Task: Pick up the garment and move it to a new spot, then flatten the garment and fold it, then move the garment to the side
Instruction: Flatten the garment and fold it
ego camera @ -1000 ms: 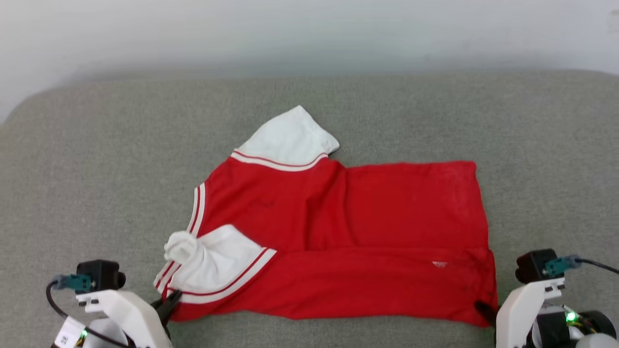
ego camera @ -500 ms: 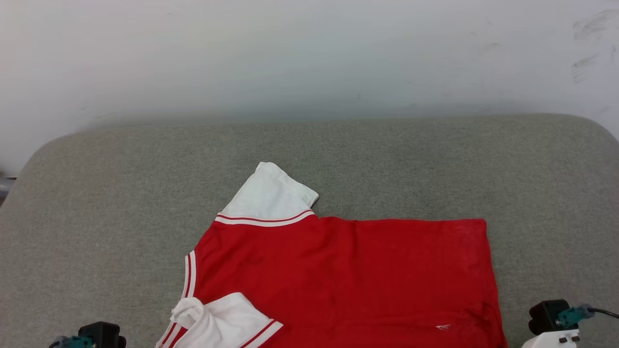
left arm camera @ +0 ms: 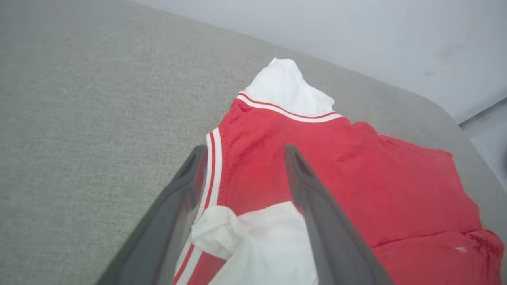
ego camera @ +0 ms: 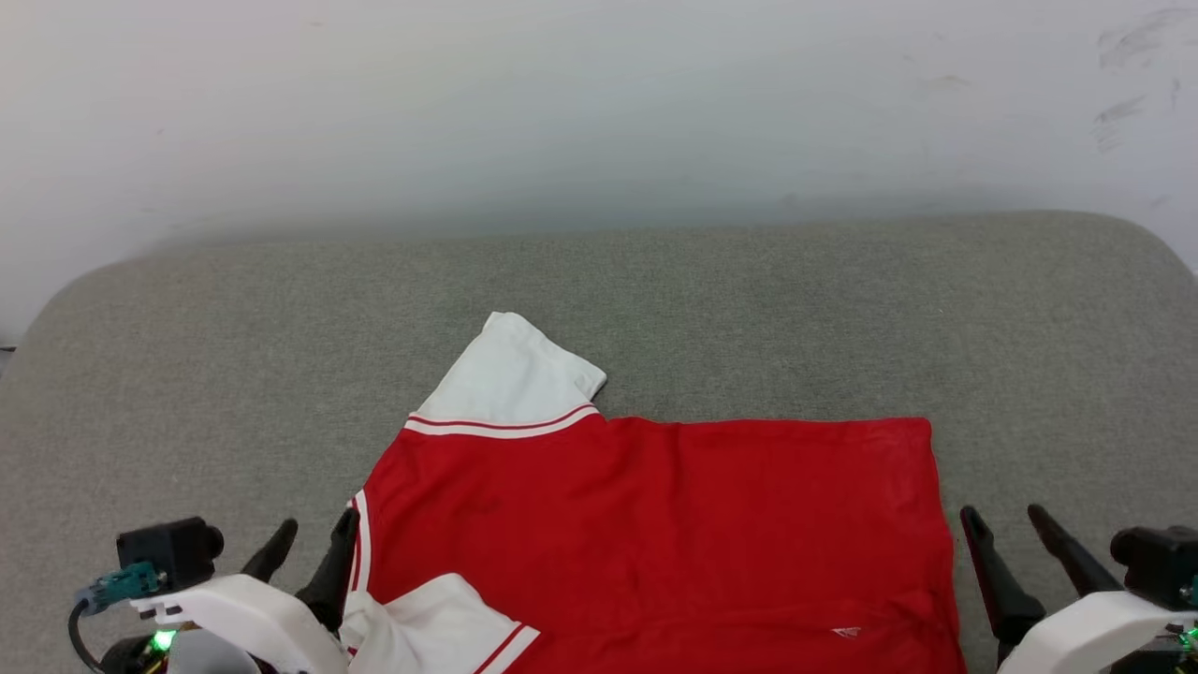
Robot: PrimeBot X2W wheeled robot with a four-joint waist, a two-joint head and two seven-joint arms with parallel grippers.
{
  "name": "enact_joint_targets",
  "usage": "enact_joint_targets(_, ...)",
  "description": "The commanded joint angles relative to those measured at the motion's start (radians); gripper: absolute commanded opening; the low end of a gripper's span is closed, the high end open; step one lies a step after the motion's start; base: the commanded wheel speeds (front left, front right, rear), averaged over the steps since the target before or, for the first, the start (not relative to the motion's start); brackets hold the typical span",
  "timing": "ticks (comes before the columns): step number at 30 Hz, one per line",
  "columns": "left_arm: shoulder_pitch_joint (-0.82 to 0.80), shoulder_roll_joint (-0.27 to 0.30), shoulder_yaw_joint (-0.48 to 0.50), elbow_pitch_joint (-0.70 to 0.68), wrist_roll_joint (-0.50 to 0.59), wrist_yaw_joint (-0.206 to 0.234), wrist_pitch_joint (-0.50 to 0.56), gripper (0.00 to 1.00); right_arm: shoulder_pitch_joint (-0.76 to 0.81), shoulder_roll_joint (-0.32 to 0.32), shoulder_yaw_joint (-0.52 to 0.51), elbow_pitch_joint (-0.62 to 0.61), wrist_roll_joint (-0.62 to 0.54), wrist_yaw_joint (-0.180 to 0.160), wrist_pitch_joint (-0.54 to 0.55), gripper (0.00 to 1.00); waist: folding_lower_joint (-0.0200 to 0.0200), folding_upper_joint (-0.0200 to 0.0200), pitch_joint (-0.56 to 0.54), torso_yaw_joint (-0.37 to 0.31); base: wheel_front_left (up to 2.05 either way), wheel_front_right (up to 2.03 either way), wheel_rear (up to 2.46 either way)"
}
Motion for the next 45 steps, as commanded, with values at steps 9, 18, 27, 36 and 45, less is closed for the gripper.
enact_joint_targets(9, -0.19, -0.031, 0.014, -0.004, 0.16, 0.016, -0.177, 1.0, -0.135, 0.054, -0.038, -0.096, -0.083, -0.001, -0.135, 1.0, 0.0, 0.0, 0.105, -0.058, 0.0, 0.0, 0.0)
enact_joint_targets(18, -0.427, -0.031, 0.002, 0.082, 0.18, -0.038, -0.128, 1.0, -0.249, 0.075, -0.037, -0.146, -0.092, -0.001, -0.148, 1.0, 0.0, 0.0, 0.283, -0.106, 0.0, 0.0, 0.0)
enact_joint_targets(27, -0.69, 0.037, -0.049, 0.238, 0.064, -0.198, 0.215, 1.0, -0.305, 0.091, -0.017, -0.106, -0.082, -0.001, -0.17, 1.0, 0.0, 0.0, 0.386, -0.188, 0.0, 0.0, 0.0)
enact_joint_targets(36, -0.856, 0.15, -0.105, 0.367, -0.043, -0.183, 0.696, 1.0, -0.314, 0.098, 0.004, -0.029, -0.033, -0.001, -0.221, 1.0, 0.0, 0.0, 0.454, -0.285, 0.0, 0.0, 0.0)
enact_joint_targets(45, -0.793, 0.157, -0.2, 0.398, -0.072, -0.084, 0.977, 0.13, -0.327, 0.098, 0.032, 0.033, 0.027, -0.001, -0.234, 1.0, 0.0, 0.0, 0.476, -0.316, 0.0, 0.0, 0.0)
